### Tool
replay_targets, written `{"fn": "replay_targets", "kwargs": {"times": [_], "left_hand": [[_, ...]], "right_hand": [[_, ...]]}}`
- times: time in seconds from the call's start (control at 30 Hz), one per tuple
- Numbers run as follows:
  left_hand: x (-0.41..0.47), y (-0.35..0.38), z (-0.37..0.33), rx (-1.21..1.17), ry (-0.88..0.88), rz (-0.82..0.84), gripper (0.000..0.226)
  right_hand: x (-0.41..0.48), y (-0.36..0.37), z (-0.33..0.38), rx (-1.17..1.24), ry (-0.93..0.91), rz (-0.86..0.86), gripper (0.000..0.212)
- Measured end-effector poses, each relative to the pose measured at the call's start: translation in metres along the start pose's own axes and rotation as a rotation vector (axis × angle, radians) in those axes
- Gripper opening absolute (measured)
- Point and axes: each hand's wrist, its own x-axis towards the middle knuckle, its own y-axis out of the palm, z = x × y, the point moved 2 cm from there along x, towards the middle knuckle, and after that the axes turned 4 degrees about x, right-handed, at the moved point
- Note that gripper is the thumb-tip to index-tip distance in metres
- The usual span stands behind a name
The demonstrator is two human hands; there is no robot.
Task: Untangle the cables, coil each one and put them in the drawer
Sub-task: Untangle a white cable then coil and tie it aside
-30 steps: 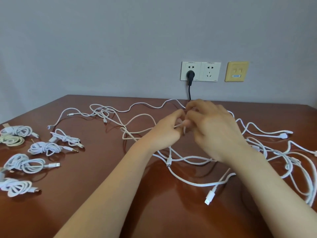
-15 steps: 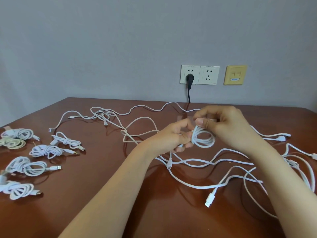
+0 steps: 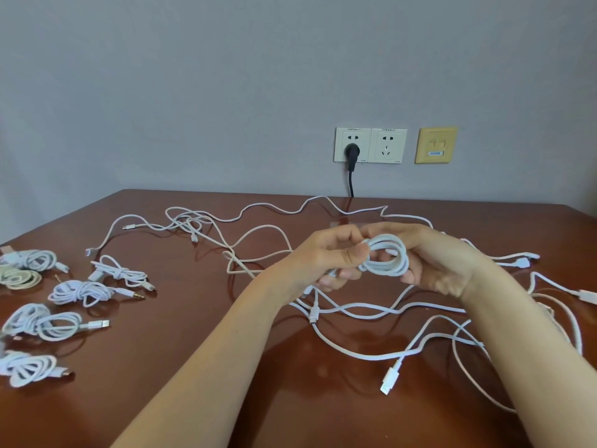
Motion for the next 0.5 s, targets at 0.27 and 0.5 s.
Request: {"fn": "replay_targets", "kwargs": {"times": [0.27,0.5], "left_hand": [[0.0,-0.013,-0.003,-0.311,0.053,-0.229,0.026],[0.004,-0.001,-0.007,-0.479,-0.045,-0.255,0.018]], "right_hand": [[-0.001,0.03,-0.004,-0.498,-0.692,-0.293,0.013],[-0.01,0.028,-0.001,-0.764,-0.966,-0.529,0.017]]}}
